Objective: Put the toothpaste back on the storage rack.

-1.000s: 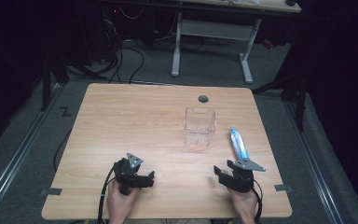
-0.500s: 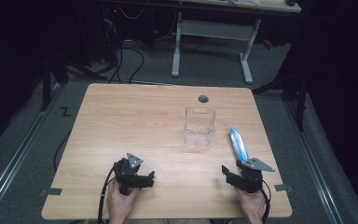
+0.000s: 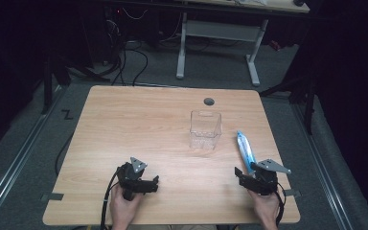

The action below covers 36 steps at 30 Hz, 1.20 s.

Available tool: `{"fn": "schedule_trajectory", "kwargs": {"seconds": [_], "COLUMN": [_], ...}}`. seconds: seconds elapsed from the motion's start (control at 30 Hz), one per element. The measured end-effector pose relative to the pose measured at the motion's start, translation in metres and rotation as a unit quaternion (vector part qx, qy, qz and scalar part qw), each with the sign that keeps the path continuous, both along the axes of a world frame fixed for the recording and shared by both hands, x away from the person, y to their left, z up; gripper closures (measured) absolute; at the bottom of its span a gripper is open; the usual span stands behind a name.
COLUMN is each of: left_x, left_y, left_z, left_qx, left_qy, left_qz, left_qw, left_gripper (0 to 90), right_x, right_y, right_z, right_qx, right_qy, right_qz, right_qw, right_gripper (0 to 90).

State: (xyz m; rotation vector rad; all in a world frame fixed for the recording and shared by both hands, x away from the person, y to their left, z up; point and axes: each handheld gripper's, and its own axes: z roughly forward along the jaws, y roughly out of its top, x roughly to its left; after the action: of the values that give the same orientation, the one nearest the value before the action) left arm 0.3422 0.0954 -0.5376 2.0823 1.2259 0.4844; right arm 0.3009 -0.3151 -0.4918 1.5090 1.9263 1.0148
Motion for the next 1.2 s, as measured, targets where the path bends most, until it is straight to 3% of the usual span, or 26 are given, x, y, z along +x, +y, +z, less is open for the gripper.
{"fn": "schedule_trajectory", "kwargs": {"seconds": [0.23,0.7,0.97,1.2], "left_x": [0.0,0.0,0.0,0.0], "left_y": [0.0,0.0,0.0,0.0], "left_z": [0.0,0.0,0.0,0.0], "left_qx": [0.0,0.0,0.0,0.0], "left_qy": [0.0,0.0,0.0,0.0], "left_qz": [0.0,0.0,0.0,0.0], "left_qw": [1.0,1.0,1.0,1.0], "left_gripper": [0.5,0.5,0.5,0.6], "right_x": [0.013,0.032,0.041,0.053], "right_y": [-0.013,-0.031,-0.034,-0.036], "right_z": [0.008,0.011,0.017,0.026], "right_qx": [0.0,-0.006,-0.008,-0.026], "right_qy": [0.022,0.035,0.032,0.039], "right_qz": [0.007,-0.005,-0.016,-0.018], "right_qw": [0.9997,0.9993,0.9993,0.9987], "right_gripper": [30.8,33.0,35.4,36.3]}}
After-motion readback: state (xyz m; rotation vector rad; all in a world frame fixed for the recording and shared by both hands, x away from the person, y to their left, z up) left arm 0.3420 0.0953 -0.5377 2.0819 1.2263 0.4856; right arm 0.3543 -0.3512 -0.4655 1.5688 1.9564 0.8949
